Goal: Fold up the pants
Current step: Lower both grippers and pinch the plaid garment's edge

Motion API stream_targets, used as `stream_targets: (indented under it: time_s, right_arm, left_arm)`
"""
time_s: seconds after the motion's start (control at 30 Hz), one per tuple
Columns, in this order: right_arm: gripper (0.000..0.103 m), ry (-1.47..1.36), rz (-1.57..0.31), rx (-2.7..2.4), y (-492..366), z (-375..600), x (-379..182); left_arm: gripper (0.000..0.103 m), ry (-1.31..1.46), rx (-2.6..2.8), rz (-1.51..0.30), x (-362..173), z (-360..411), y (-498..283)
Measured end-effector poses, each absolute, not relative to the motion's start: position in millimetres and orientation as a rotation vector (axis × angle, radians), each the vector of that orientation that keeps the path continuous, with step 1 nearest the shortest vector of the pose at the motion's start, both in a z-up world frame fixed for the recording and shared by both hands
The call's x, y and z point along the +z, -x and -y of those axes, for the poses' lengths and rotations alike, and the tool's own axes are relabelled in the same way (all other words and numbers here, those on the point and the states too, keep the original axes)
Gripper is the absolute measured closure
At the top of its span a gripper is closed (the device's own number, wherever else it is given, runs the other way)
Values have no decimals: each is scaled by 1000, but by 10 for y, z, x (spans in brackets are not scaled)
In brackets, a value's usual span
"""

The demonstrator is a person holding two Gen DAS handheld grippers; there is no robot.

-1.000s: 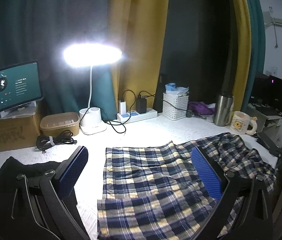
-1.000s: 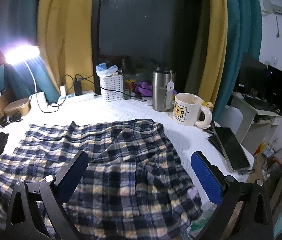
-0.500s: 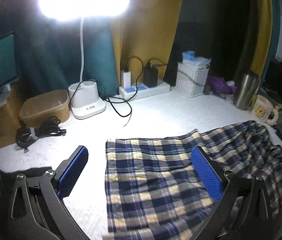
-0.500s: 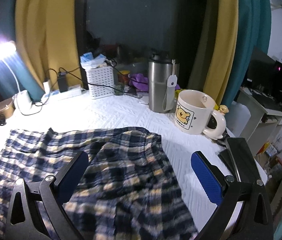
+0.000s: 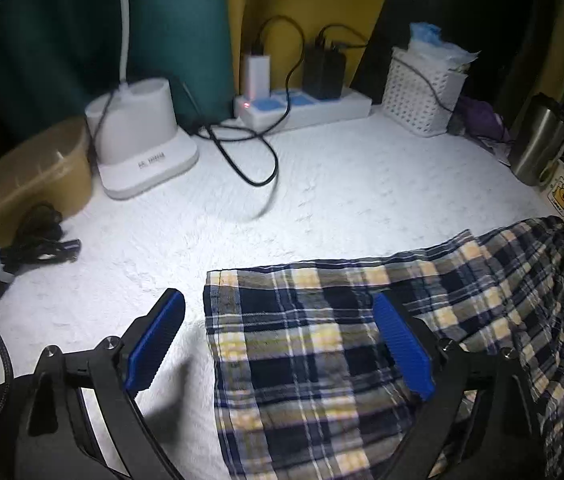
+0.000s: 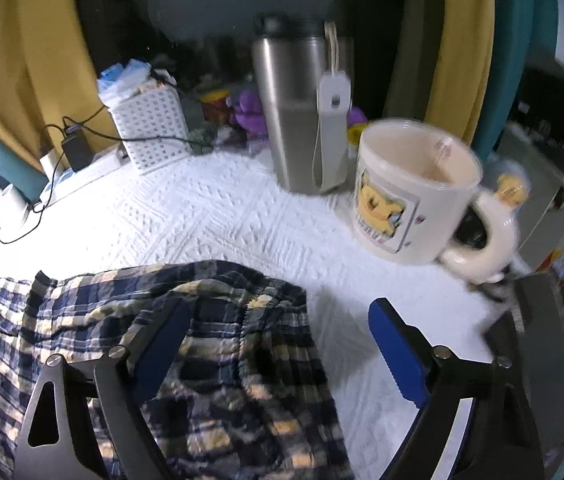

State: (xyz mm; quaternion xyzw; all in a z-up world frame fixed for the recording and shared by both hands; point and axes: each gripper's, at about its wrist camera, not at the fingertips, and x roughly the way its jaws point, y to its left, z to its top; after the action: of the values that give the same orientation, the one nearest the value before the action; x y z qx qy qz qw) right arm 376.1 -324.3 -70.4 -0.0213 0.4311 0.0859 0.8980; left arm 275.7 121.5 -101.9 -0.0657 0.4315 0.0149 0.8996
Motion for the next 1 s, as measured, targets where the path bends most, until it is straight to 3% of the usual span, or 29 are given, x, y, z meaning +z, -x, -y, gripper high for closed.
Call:
stream_targets:
  time_s: [0.1,0.27,0.37,0.4,0.43,0.53,1.0]
  right_arm:
    - [24,38,-939,193,-3871,3219,-844]
    - [51,55,-967,222,-3913,3146,-961]
    - [76,72,-958,230,-3894,3083,-963]
    - [78,80,-953,235,-3882,3064,-959]
    - [78,99,-942,228,-3853,3045,-944]
    - [80,151,-891,209,-3754,2960,-833]
    - [82,188,-652,183,-3629,2621,-17]
  left_arm:
    - [11,141,24,-931,-1128,-1243,-2835]
    - [24,102,41,-934,-1212,-1189,-2847]
    - [59,78,37,-909,-1196,-1145,-2819]
    - [82,71,24,-906,-1183,-1133,-2815]
    - [95,66,11,-908,-1174,-1114,-2806]
    - [100,53,16,-880,-1110,-1100,-2713]
    - [100,99,83,-640,-395,-1556,-2549]
